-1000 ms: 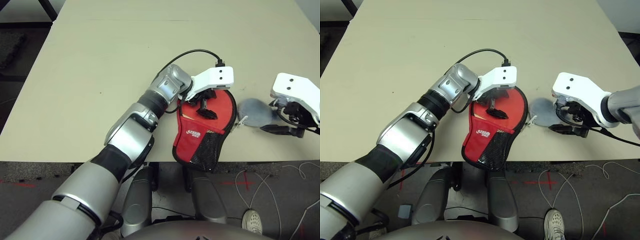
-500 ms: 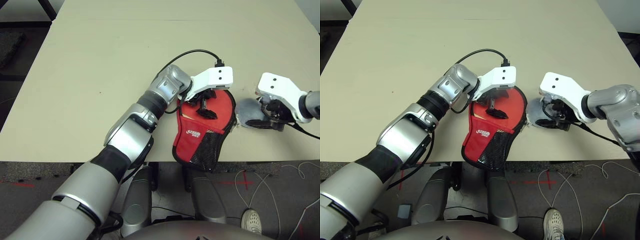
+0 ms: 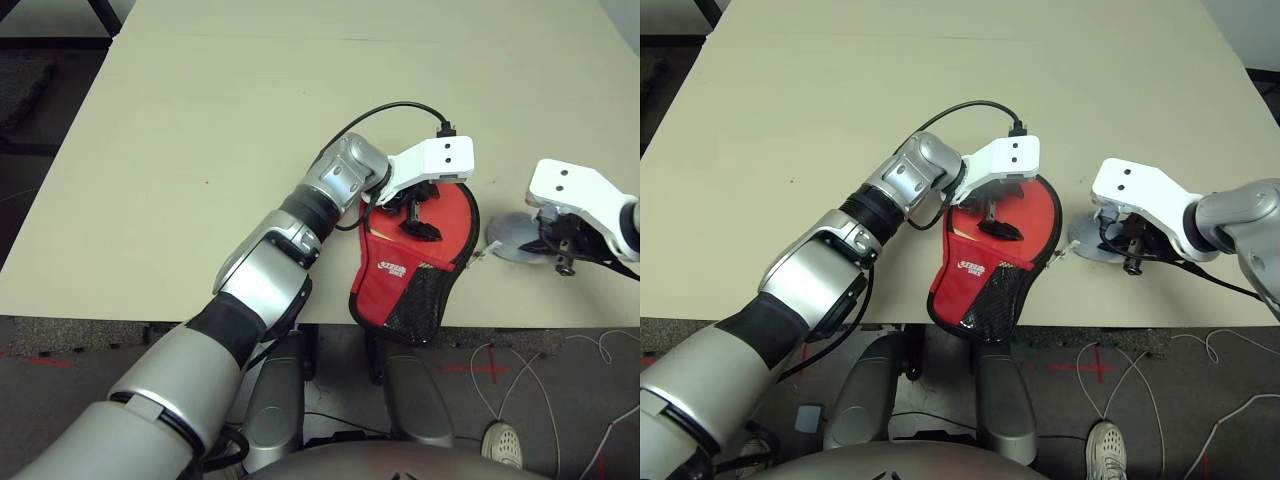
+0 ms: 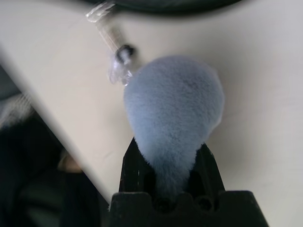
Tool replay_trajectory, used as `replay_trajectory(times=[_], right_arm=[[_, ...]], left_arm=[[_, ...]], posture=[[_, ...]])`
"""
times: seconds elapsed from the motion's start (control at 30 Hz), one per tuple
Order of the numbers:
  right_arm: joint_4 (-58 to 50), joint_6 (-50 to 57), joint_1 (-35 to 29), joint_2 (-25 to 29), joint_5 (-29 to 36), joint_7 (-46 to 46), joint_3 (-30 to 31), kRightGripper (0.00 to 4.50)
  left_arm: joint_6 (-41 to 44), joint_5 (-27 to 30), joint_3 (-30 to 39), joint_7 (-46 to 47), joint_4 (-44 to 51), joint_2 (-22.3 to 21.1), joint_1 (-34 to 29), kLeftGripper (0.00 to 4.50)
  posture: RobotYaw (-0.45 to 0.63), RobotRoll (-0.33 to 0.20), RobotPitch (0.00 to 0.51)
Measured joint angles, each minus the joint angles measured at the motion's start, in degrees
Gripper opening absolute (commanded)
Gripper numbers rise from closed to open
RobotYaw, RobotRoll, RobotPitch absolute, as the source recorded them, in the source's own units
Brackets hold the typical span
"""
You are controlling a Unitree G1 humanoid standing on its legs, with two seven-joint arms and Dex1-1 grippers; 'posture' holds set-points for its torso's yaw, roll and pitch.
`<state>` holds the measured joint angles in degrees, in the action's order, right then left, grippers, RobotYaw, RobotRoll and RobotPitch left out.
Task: Store the ping-pong paddle in its case and zip it.
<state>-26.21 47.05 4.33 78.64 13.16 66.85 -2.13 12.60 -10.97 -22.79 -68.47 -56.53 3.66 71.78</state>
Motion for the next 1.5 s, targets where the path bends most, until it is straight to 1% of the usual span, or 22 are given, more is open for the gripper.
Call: replay_trajectory(times=[0.17,0.23,0.37,0.47,0.7,0.83,1.03,1.1,1.17,1.2,1.43,1.5], right_arm=[[-11.1,4.3,-12.0,1.6,3.1,1.1,-7.7,0.28],[-14.4,5.9,-14.7,1.6,4.3,1.2,-9.5,0.27],[-17.8,6.8,-17.4,1.2,5.2,0.5,-11.1,0.27],[-19.0,6.8,-18.7,0.3,5.2,-1.1,-10.6,0.27],[-21.2,4.0,-23.3,0.3,3.6,-3.2,-10.5,0.27],[-22.3,1.5,-24.8,0.3,1.8,-4.4,-9.1,0.26],[-26.1,-3.2,-30.9,1.6,-3.4,-7.1,-6.0,0.25],[-28.2,-4.3,-33.3,1.5,-3.9,-7.6,-3.4,0.25],[-30.4,-5.2,-37.3,0.9,-2.9,-7.1,3.0,0.24],[-30.8,-5.5,-37.3,0.6,-2.9,-7.1,4.0,0.24],[-29.6,-5.4,-36.1,1.0,-3.2,-7.4,3.9,0.24],[-29.2,-4.7,-35.0,0.2,-2.5,-7.4,3.8,0.99]], left_arm=[[0.0,0.0,0.1,0.4,-0.1,0.2,0.1,4.50],[-0.1,0.0,0.2,0.6,-0.3,0.4,0.2,4.50],[-0.3,0.0,0.2,1.2,-0.5,1.1,0.2,4.50],[-0.4,0.0,0.2,1.2,-0.6,1.3,0.3,4.50],[-0.8,0.0,0.2,1.3,-1.0,1.7,0.5,4.50],[-0.9,0.0,0.2,1.4,-1.1,1.8,0.5,4.50],[-1.0,0.0,-0.2,1.4,-1.2,2.4,0.5,4.50],[-1.2,0.0,-0.2,1.4,-1.1,2.6,0.6,4.50],[-1.3,0.0,-0.1,1.4,-1.1,2.7,0.9,4.50],[-1.4,0.0,-0.1,1.4,-1.1,2.6,1.1,4.50],[-1.4,0.0,-0.1,2.9,-1.4,2.5,1.3,4.50],[-1.4,0.0,-0.1,2.9,-1.5,2.5,1.3,4.50]], posture=[[-0.18,0.000,0.346],[-0.18,0.000,0.347],[-0.19,0.000,0.351],[-0.19,0.000,0.352],[-0.19,0.000,0.354],[-0.19,0.000,0.356],[-0.18,0.000,0.359],[-0.18,0.000,0.357],[-0.18,0.000,0.356],[-0.19,0.000,0.356],[-0.19,0.000,0.348],[-0.19,0.000,0.346]])
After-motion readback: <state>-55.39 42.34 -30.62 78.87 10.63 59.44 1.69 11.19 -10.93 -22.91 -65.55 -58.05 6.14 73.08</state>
